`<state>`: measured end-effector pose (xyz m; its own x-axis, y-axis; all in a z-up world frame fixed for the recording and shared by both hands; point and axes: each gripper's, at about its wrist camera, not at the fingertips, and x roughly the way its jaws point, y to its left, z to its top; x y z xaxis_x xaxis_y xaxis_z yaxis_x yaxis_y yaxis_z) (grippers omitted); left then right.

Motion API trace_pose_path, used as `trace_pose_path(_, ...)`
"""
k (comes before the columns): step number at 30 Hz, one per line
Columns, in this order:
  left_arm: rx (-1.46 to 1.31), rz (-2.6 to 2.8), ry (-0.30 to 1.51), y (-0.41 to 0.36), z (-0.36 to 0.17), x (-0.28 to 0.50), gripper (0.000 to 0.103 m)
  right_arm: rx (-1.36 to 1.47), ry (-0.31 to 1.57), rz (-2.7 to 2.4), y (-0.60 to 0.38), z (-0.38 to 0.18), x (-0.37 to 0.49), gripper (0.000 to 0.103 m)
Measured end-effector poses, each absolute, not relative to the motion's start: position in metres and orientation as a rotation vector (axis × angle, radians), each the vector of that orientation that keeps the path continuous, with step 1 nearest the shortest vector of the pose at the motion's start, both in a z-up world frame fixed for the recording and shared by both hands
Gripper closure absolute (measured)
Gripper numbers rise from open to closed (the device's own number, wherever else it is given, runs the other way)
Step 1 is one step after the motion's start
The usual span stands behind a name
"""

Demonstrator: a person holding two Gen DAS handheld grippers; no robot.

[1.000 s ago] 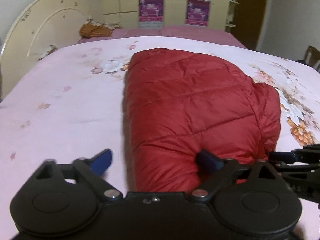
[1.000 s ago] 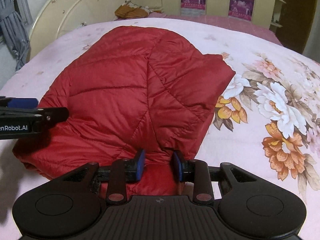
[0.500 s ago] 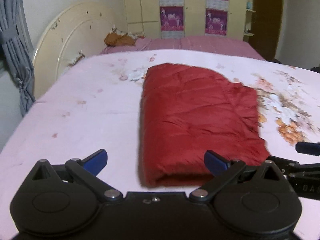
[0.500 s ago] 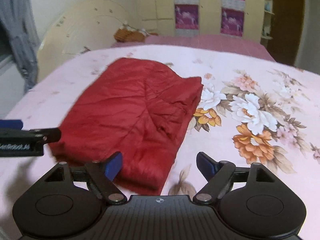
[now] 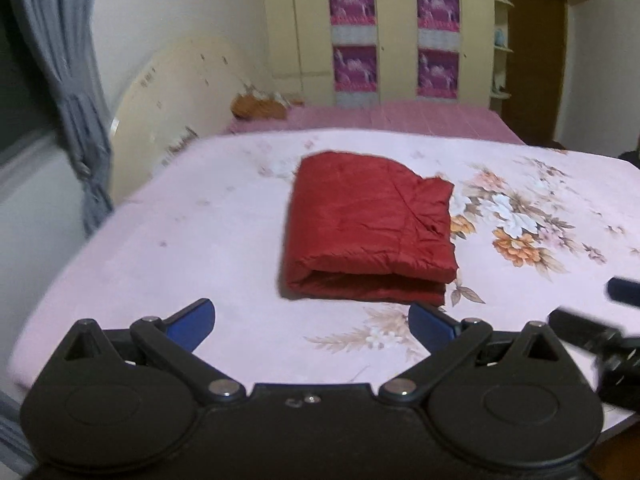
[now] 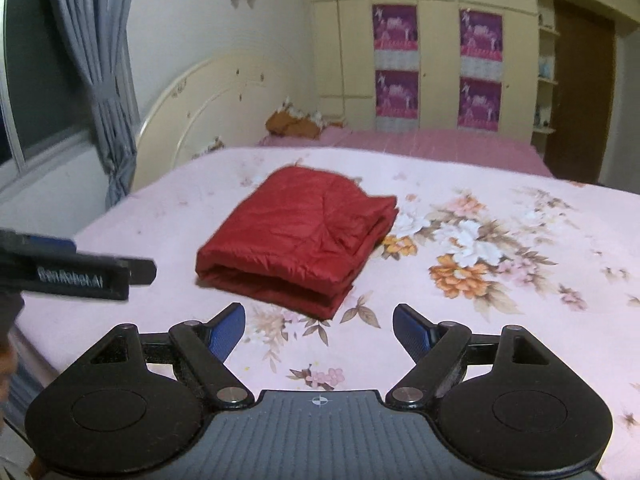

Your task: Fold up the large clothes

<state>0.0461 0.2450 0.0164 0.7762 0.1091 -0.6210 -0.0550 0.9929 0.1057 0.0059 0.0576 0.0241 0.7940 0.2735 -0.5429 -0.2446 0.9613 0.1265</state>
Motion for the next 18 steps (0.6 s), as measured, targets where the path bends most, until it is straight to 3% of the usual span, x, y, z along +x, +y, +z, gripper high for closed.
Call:
trace_pose_path(1, 0.081, 0.091, 0.666, 0.244, 0.018, 0.039, 0.000, 0.057, 0.577, 0.273, 0.055, 0.029, -0.001, 0.018)
trace_pose_path(3, 0.059, 0.078, 0.660, 0.244, 0.020, 0.031, 0.000, 0.059, 0.536, 0.260, 0.054, 0.037, -0.014, 0.004)
trace_pose_path(18, 0.049, 0.085, 0.673, 0.238, 0.025, 0.005, 0.000, 0.095, 0.482, 0.227, 0.040, 0.051, -0.046, 0.004)
